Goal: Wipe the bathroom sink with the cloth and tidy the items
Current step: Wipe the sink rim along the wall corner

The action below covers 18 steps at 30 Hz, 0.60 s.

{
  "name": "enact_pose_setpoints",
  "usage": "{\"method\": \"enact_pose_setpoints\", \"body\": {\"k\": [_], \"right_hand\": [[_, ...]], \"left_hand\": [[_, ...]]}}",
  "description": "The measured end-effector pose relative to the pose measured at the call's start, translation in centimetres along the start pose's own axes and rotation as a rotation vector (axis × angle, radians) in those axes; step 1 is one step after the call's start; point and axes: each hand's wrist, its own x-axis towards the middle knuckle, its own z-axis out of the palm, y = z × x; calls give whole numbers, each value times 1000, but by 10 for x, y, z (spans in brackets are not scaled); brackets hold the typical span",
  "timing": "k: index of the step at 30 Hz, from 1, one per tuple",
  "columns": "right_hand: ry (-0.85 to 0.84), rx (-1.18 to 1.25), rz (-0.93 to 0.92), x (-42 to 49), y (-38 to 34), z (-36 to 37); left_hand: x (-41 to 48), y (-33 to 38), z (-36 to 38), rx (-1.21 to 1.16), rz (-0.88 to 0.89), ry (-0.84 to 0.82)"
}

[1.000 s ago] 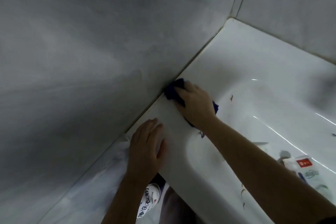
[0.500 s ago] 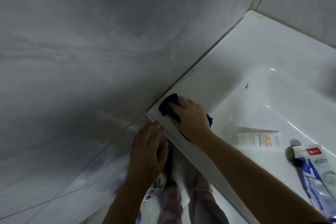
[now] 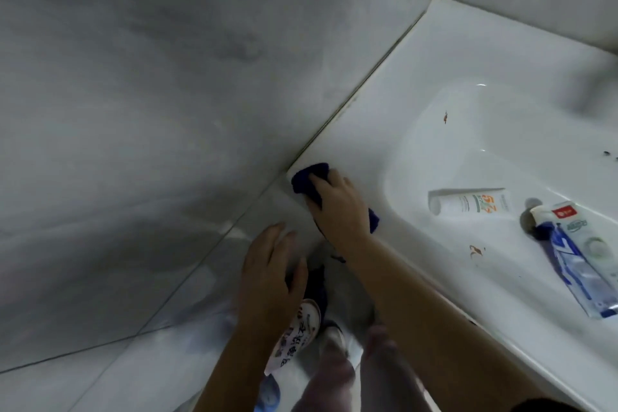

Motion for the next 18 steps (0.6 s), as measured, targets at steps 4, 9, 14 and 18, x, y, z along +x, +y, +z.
{"method": "enact_pose_setpoints", "body": {"k": [4, 9, 14, 18], "right_hand": [[132, -99, 174, -66, 36, -36], [233, -88, 486, -62, 27, -38], [93, -156, 251, -41, 16, -22], [241, -188, 325, -106, 52, -48]], "left_hand": [[-7, 6, -4, -49, 72, 6], [-19, 3, -6, -58, 173, -9], [-21, 8, 0, -35, 259, -42], [-12, 32, 17, -58, 326, -148]]}}
